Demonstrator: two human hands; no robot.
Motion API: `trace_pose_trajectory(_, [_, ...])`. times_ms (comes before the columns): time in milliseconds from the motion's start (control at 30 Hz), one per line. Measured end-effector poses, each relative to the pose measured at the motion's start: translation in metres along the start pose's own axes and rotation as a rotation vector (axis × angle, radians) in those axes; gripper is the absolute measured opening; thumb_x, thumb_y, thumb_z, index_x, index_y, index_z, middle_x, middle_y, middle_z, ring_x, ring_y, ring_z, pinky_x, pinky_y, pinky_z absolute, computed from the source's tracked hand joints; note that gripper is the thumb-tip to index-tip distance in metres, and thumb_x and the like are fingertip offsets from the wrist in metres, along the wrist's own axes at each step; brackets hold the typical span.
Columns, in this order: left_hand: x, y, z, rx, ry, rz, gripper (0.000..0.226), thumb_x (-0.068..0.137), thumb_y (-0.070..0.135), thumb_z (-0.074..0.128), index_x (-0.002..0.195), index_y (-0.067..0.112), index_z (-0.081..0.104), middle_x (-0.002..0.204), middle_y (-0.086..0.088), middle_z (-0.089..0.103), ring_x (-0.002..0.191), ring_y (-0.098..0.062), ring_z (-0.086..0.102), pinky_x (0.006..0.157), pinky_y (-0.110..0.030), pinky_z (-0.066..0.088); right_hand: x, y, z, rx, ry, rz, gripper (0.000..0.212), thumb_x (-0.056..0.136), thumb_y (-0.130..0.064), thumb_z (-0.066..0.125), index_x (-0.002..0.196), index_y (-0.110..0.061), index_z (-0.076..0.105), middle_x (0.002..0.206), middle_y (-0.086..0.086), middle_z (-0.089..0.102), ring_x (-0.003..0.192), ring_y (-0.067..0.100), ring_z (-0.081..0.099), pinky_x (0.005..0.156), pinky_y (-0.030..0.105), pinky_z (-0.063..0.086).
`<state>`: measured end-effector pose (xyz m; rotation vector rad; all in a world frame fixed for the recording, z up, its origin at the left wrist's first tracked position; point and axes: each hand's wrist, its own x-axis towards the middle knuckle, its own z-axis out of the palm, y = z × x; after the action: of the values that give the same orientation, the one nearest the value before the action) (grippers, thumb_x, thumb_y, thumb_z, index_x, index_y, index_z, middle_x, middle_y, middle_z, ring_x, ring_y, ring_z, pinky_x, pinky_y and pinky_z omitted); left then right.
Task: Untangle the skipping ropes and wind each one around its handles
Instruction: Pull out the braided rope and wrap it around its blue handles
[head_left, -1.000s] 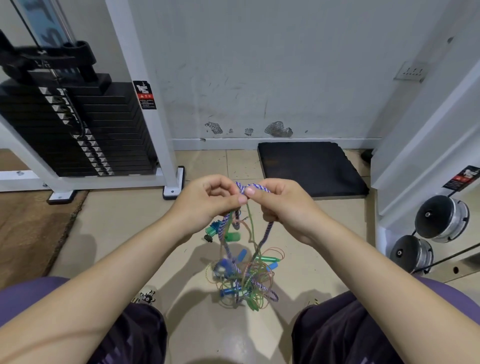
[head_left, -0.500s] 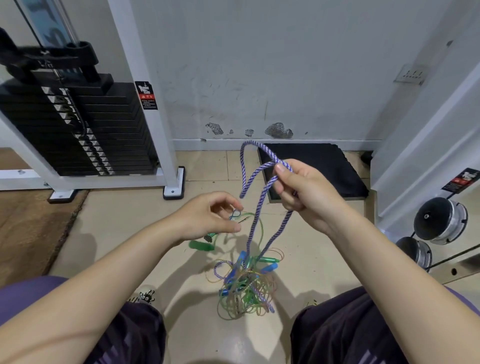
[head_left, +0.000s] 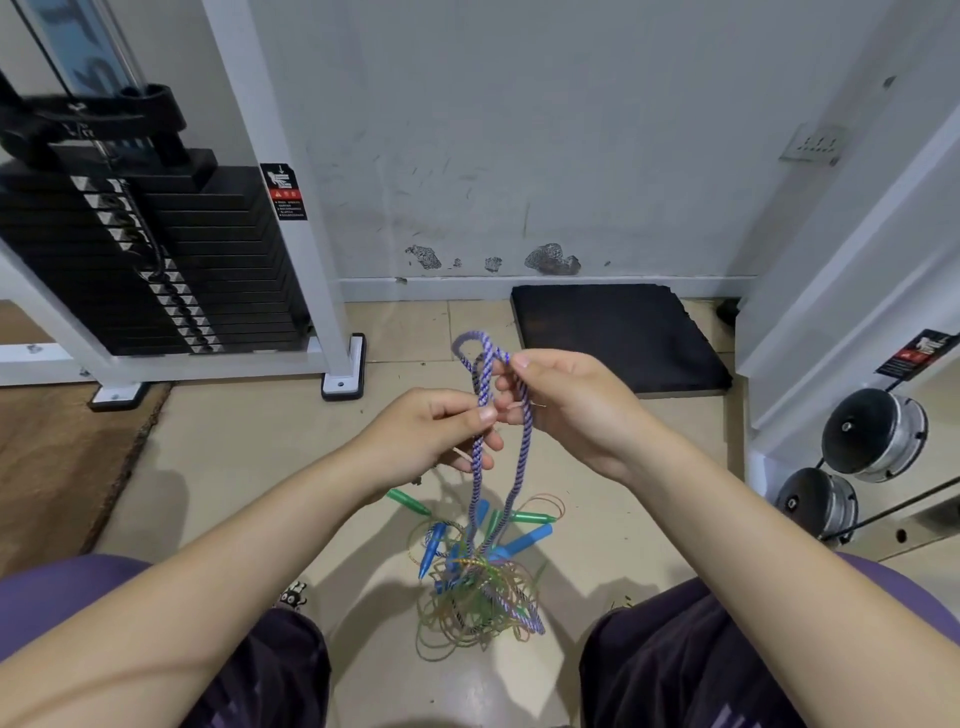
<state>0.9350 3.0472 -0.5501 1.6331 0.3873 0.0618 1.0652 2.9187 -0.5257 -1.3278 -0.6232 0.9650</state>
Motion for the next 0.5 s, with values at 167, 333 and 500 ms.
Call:
trace_pose_trajectory(167, [0.001,-0.001,0.001,0.017,0.027,0.005,0.025,0.097,0.019,0.057,0.098,-0.002,0.070,0.096,-0.009,0.073,0.082,-0.021,0.071,0.071,-0.031,0.055,-0.003,-0.001,0.006,-0.288,0.042,-0.106,0.015,0.096,-0.010,0.058,0.095,-0.006,0.072,0.078,0.012,0.063,0.059,0.004,0.054,0.058,0.013,0.041])
trace_pose_trajectory(333, [-0.001,-0.001,-0.002,0.087,-0.016,0.024,0.022,0.100,0.026,0.054,0.095,0.013,0.070,0.097,0.004,0.075,0.100,-0.014,0.067,0.090,-0.037,0.052,0.000,-0.001,-0.001,-0.101,0.033,-0.066,0.013,0.095,-0.006,0.057,0.090,-0.004,0.068,0.066,0.011,0.061,0.060,0.016,0.057,0.062,0.023,0.048])
trace_pose_trajectory(500, [-0.004,0.006,-0.009,0.038,-0.141,-0.014,0.030,0.104,0.028,0.045,0.081,0.011,0.053,0.052,0.000,0.045,0.049,-0.019,0.043,0.065,-0.032,0.049,0.000,-0.003,-0.005,-0.294,0.205,-0.164,0.019,0.084,-0.009,0.074,0.091,-0.011,0.057,0.078,0.006,0.060,0.072,0.018,0.059,0.070,0.034,0.052])
